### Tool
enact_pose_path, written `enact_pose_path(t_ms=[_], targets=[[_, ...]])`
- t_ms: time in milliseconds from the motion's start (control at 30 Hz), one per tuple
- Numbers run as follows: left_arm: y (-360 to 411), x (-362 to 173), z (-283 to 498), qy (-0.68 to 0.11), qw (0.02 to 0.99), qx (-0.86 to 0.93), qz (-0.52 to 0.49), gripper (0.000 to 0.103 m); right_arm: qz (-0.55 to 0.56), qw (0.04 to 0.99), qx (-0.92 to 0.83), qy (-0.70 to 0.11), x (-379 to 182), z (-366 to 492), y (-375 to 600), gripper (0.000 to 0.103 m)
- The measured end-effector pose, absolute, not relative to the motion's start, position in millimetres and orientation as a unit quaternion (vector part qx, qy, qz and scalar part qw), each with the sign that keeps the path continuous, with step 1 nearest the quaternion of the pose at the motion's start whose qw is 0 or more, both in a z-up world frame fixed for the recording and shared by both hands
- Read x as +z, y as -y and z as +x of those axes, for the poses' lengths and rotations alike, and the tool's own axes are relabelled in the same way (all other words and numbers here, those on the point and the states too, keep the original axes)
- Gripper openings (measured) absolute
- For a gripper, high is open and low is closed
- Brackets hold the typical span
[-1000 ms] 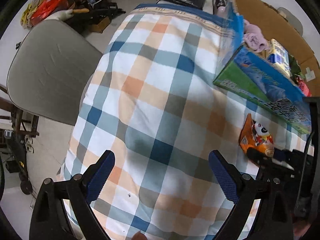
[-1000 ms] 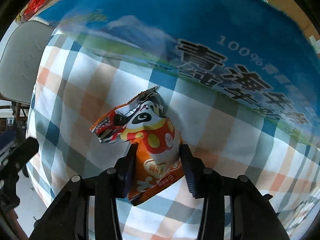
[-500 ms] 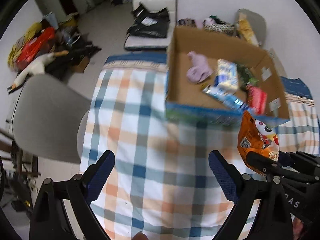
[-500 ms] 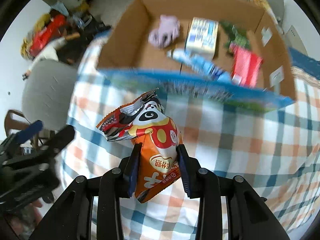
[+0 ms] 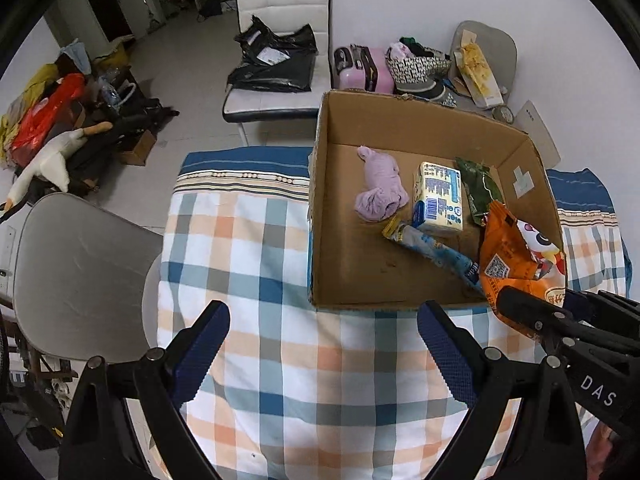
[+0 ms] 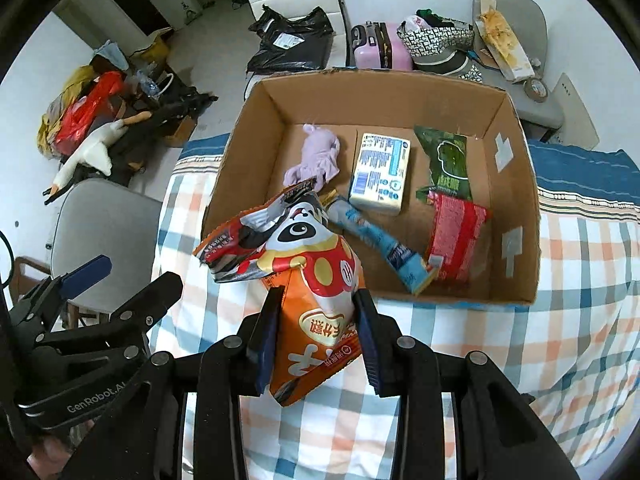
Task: Organize soft objects
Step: 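Lower the orange snack bag into the box and open the right tool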
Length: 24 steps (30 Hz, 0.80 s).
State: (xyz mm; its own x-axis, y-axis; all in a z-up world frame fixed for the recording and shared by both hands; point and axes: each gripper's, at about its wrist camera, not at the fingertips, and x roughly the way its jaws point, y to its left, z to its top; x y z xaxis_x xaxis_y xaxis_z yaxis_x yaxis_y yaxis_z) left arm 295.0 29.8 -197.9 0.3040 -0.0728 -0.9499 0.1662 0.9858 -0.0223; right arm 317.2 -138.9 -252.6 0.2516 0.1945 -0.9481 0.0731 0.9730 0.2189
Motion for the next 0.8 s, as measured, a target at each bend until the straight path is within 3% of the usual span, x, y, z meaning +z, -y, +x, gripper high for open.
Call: enact_pose_path(t_ms=[800], targets=[[-49,-247,342,-0.640,0.765,-0.071,0.025,0.096,0.112,0.687,0.060,-0.715,-334,417,117,0.039]])
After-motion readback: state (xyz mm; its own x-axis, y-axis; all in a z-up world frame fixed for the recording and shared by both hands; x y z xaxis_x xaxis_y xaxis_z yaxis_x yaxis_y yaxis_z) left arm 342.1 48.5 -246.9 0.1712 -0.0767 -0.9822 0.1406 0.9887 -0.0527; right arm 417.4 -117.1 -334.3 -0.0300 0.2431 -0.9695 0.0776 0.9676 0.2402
